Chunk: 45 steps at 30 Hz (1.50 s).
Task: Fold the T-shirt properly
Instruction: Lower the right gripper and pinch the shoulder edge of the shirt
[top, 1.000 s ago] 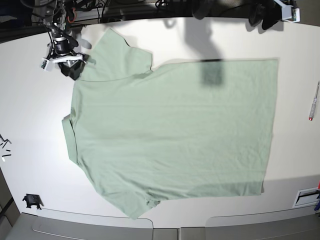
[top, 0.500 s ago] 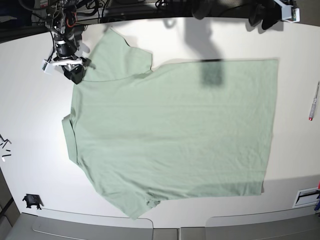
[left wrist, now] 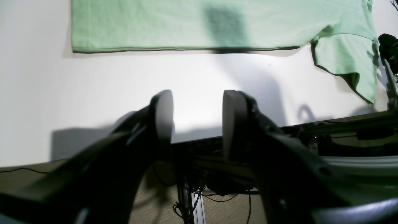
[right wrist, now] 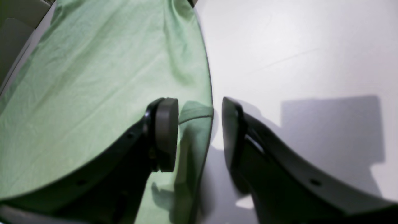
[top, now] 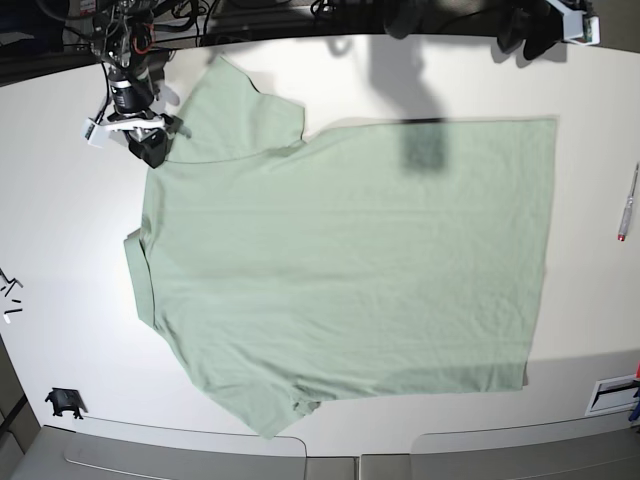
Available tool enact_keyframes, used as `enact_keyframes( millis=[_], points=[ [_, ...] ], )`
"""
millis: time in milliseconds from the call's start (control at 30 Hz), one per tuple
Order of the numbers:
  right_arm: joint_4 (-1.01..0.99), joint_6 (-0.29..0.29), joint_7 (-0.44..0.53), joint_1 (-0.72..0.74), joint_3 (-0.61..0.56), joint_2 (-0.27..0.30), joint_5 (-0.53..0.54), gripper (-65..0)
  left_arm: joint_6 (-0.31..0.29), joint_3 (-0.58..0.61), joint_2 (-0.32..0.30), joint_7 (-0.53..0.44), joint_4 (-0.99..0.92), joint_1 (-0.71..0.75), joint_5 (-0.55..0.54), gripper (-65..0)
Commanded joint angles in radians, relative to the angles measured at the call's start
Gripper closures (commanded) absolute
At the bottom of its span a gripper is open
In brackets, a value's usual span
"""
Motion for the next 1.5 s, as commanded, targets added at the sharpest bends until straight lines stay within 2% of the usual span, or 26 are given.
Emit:
enact_keyframes(
  millis=[0, 167, 700, 800, 933, 967, 1133, 1467],
  points=[
    [0.01, 0.007, 0.007, 0.002, 0.004, 0.011, 0.003, -22.3, -0.01, -0.006, -0.003, -0.023, 0.014, 0.008, -0.016, -23.7],
    [0.01, 0.008, 0.003, 0.002, 0.004, 0.009, 0.003, -22.3, -0.01, -0.006, -0.003, 0.009, 0.014, -0.005, -0.016, -23.7],
    [0.01, 0.008, -0.003, 0.002, 0.004, 0.008, 0.003, -22.2, -0.01, -0.006, -0.003, 0.006, 0.014, -0.006, -0.016, -23.7],
    [0.01, 0.008, -0.004, 0.002, 0.004, 0.008, 0.002, -17.2, -0.01, -0.006, -0.003, 0.006, 0.014, -0.008, -0.016, -23.7],
    [0.01, 0.008, -0.019, 0.002, 0.004, 0.008, 0.003, -2.0, -0.01, -0.006, -0.003, 0.007, 0.014, -0.024, -0.016, -23.7],
    [0.01, 0.008, -0.027, 0.002, 0.004, 0.008, 0.003, 0.0, -0.01, -0.006, -0.003, 0.006, 0.014, -0.026, -0.017, -23.7],
    [0.01, 0.008, -0.071, 0.002, 0.004, 0.004, 0.002, 0.0, -0.01, -0.006, -0.003, 0.007, 0.014, -0.033, -0.016, -23.7],
    [0.01, 0.008, -0.082, 0.002, 0.004, -0.022, 0.002, 0.0, 0.013, -0.006, -0.003, 0.014, 0.014, -0.056, -0.016, -23.7]
  ],
)
